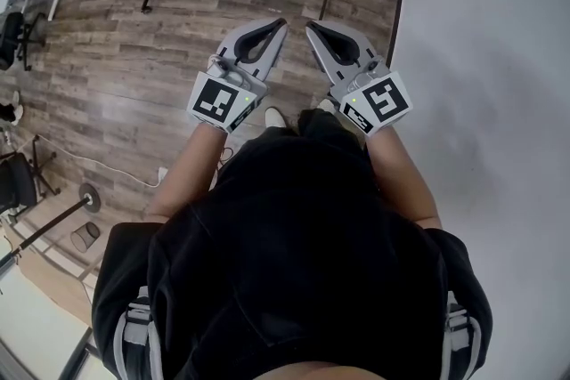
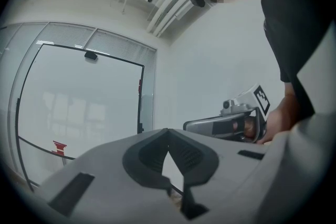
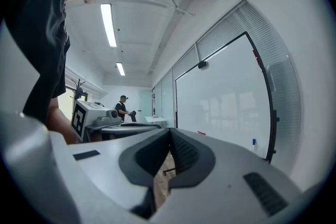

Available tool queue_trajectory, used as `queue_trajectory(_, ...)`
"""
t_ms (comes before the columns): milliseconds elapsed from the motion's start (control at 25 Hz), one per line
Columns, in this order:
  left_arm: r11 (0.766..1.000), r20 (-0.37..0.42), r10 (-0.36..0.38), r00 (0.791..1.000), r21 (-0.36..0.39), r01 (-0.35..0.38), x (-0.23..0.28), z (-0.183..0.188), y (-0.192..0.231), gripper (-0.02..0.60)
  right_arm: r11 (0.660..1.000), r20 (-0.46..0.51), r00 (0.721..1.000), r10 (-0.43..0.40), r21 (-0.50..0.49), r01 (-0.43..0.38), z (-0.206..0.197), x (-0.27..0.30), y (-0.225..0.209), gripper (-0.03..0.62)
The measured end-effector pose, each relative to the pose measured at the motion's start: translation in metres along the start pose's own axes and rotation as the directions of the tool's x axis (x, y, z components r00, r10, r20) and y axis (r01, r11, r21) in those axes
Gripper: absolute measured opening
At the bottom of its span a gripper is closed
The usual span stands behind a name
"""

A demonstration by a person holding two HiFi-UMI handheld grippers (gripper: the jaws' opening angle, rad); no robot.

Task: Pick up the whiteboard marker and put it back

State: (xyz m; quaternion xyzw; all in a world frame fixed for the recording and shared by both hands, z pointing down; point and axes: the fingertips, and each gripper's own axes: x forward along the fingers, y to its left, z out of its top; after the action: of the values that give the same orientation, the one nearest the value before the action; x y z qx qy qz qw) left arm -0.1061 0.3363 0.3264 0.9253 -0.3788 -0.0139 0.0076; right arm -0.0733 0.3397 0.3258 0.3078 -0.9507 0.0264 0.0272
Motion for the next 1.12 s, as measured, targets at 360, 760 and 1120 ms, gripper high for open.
queue_trajectory(360,1.0,-0.013,0.024,1.0,0.01,-0.024,0.033,-0.011,0.027,0.003,1.0,0.013,1.0,0.024,0.019,-0.024,-0.008,0.02,-0.042,-0.006)
queue_trajectory(760,0.998,-0.011,0.064,0.998,0.009,-0.064,0.089,-0.011,0.07,0.003,0.996,-0.003,0.996,0.09,0.012,-0.09,-0.007,0.057,-0.103,-0.006)
queue_trajectory(1120,0.997,-0.012,0.081,0.997,0.001,-0.081,0.131,-0.007,0.099,0.003,0.992,-0.001,0.992,0.126,0.007,-0.126,0.0,0.081,-0.148,-0.006)
